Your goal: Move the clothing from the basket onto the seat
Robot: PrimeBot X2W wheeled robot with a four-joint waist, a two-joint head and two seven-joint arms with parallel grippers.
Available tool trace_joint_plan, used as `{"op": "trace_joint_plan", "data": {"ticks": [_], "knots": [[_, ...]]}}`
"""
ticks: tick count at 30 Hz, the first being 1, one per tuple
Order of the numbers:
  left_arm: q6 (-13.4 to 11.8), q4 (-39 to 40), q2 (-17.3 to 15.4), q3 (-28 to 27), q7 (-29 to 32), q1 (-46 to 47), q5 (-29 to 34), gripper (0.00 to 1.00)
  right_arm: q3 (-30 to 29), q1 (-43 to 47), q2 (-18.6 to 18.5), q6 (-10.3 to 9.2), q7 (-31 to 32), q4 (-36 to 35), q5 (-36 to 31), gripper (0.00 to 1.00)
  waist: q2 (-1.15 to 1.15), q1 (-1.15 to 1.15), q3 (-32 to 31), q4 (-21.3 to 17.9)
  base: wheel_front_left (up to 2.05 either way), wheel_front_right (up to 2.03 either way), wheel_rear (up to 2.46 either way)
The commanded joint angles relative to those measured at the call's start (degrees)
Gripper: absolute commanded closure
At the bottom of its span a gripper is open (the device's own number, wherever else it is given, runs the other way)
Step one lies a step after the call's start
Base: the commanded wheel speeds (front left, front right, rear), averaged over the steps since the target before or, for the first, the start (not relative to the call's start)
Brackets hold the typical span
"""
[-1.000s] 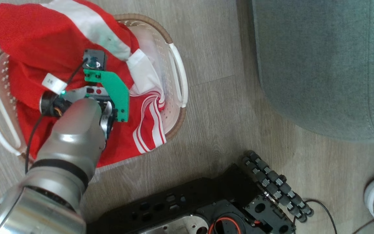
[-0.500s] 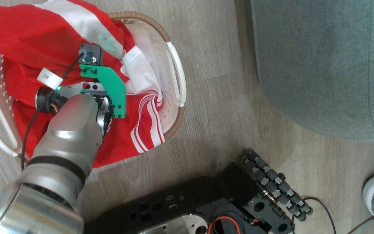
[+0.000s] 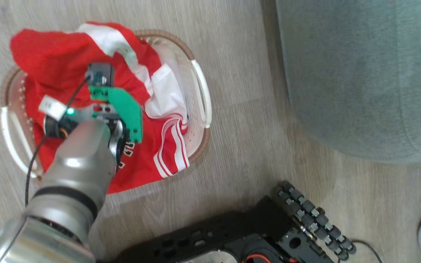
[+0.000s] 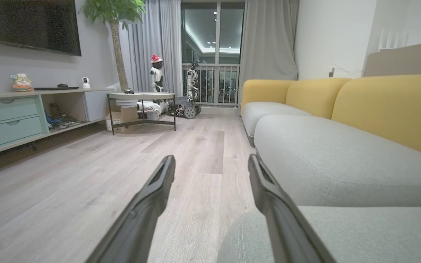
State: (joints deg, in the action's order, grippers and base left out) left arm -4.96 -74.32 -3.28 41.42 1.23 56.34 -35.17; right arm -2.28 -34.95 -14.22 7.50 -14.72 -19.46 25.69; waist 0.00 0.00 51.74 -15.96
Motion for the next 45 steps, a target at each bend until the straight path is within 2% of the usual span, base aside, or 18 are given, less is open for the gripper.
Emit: {"op": "trace_joint_plan", "data": {"ticks": [1,14,22,25,37,45], "knots": [[0.4,0.4,-0.4,-1.3,-1.3,-2.7,-0.5,1.0,0.5,1.6,-0.2,-0.01,-0.3,-1.5,-0.3,0.0,0.0,0.0,-2.3,0.4,0.0,0.0,0.0],[5.2,0.4,0.3,-0.7,-11.8,-10.7,-2.7,1.0,2.7,6.7,-1.8,-0.01,-0.3,2.4,-1.9,0.0,0.0,0.0,-18.8,4.5,0.0,0.0,0.0],[6.6,3.0,0.4,-0.6,-15.9,-15.4,-3.9,1.0,4.6,10.8,-1.3,-0.01,-0.3,4.7,-2.6,0.0,0.0,0.0,-28.7,6.5,0.0,0.0,0.0],[6.2,5.8,0.4,-0.9,-16.2,-16.2,-3.3,1.0,5.4,13.0,-1.2,-0.01,-0.3,5.7,-2.6,0.0,0.0,0.0,-31.8,7.6,0.0,0.0,0.0],[3.9,25.7,-2.4,-6.5,-16.2,-22.5,3.9,1.0,6.4,21.1,0.5,-0.01,-0.3,8.9,-3.6,0.0,0.0,0.0,-42.1,12.0,0.0,0.0,0.0],[3.3,36.1,-4.3,-7.3,-16.2,-22.9,7.7,1.0,7.4,24.4,1.4,-0.01,-0.3,9.8,-3.9,0.0,0.0,0.0,-45.7,13.8,0.0,0.0,0.0]]}}
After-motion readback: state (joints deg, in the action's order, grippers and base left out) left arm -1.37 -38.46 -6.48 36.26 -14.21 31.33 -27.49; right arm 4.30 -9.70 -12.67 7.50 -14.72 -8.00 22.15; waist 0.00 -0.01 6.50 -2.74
